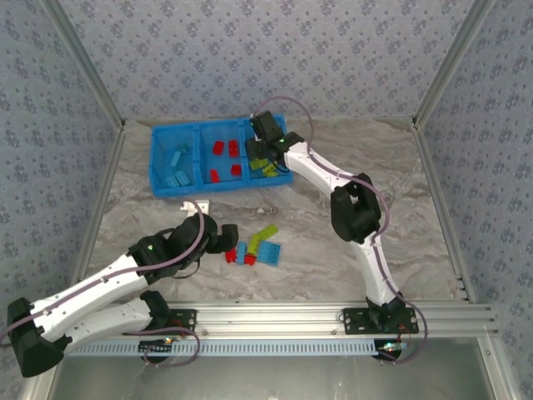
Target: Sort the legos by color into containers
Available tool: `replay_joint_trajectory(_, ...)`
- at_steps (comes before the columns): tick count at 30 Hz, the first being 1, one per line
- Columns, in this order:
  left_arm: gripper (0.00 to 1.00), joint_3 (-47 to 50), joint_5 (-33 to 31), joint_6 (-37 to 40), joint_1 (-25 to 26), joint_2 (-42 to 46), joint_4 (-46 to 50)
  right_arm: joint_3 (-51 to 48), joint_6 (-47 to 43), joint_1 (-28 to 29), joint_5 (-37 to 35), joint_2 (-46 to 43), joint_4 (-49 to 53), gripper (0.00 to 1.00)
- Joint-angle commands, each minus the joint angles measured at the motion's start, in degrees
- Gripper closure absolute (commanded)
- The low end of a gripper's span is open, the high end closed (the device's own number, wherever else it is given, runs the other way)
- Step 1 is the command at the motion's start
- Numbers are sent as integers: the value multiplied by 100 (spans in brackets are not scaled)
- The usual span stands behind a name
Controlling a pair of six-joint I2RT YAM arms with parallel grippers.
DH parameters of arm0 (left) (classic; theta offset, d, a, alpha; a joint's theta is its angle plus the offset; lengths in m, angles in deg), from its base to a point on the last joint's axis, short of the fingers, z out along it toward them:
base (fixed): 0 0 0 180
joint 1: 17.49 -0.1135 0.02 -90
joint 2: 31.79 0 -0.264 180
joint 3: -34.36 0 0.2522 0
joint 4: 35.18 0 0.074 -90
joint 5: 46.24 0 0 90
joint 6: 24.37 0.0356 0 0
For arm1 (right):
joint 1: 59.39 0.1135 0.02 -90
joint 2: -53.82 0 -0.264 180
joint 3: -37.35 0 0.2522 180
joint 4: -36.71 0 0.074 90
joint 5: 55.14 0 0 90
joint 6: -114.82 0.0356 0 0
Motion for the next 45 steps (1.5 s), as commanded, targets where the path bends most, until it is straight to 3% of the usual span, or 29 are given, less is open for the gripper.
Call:
replay_joint_trajectory(1,1,95,102,-591,-149,26,-63,367,-34,14,-57,-251,614,45)
replay_joint_trajectory(4,1,201,331,-709,-322,-232,-284,-29,130,-37,141,-828,716,45)
replay_joint_trajectory(9,1,126,708,-942,-638,-1144,-562,-1637,180,-21,606,-2554,462,42)
replay_joint_trajectory(13,1,-91,770,-1027,-724,-1971,-834,-3155,95,120,1136,-4095,326,30)
replay_joint_trajectory(21,27,-409,1088,-1026,-817,-3435,-1185,-5185,282,726,1933,-6119,879,21)
replay_joint_trajectory(24,41,-404,1211,-1068,-820,-3716,-1366,-5541,417,778,2556,-6435,1029,20)
replay_joint_trajectory(30,68,-352,1161,-1136,-819,-3819,-1465,-5692,494,904,2709,-6505,1383,19)
replay_joint_trajectory(34,80,-649,1164,-855,-820,-3642,-1066,-5597,522,923,2971,-6431,1424,14)
replay_joint_trajectory(41,82,-1922,127,202,-901,-3174,-92,-5229,681,925,2713,-6390,1783,12)
replay_joint_trajectory(45,82,-2701,-77,958,-1475,-3394,-131,-5274,765,923,2492,-6423,1875,12)
